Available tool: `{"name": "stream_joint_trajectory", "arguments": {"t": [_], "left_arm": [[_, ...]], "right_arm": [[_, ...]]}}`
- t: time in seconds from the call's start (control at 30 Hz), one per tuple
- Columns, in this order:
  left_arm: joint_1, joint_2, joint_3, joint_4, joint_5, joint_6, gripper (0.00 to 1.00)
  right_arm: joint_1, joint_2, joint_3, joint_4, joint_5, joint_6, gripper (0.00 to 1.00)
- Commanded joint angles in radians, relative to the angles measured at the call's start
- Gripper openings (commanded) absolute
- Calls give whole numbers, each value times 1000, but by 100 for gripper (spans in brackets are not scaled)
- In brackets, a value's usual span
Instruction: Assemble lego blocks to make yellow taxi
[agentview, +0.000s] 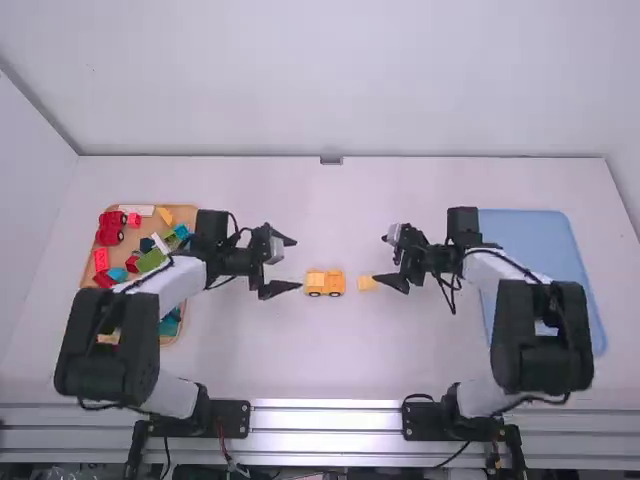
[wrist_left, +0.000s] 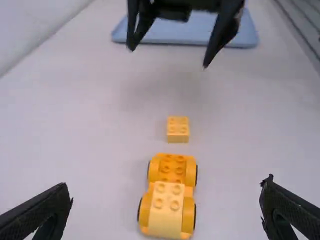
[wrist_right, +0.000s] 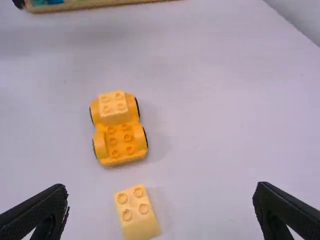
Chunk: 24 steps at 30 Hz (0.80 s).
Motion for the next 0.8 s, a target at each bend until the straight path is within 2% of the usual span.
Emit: {"name": "stream_joint_trajectory", "arguments": {"t": [0.0,0.1,0.2,0.37,0.53,0.67,0.7,0.77], "left_arm": [[-4,79,18,19,119,58,99],[-5,163,29,64,156,81,99],[-12,218,27,75,158,147,99],[-16,232,27,74,117,137,99],[-23,232,27,82,106,134,99],[-22,232,26,81,105,134,99],[-24,232,26,82,103,134,99],[-23,232,26,81,103,134,99]], "right_arm": [[5,110,-16,33,-42,-56,97],[-6,210,-15,56,-124,-170,96],[-16,287,-15,61,-165,-304,90],[-14,344,-15,121,-151,-259,87],[23,392,-6,217,-109,-163,86],[37,395,23,171,-76,-166,71],[35,395,35,147,-60,-166,63],[35,395,50,116,-39,-166,53]]}}
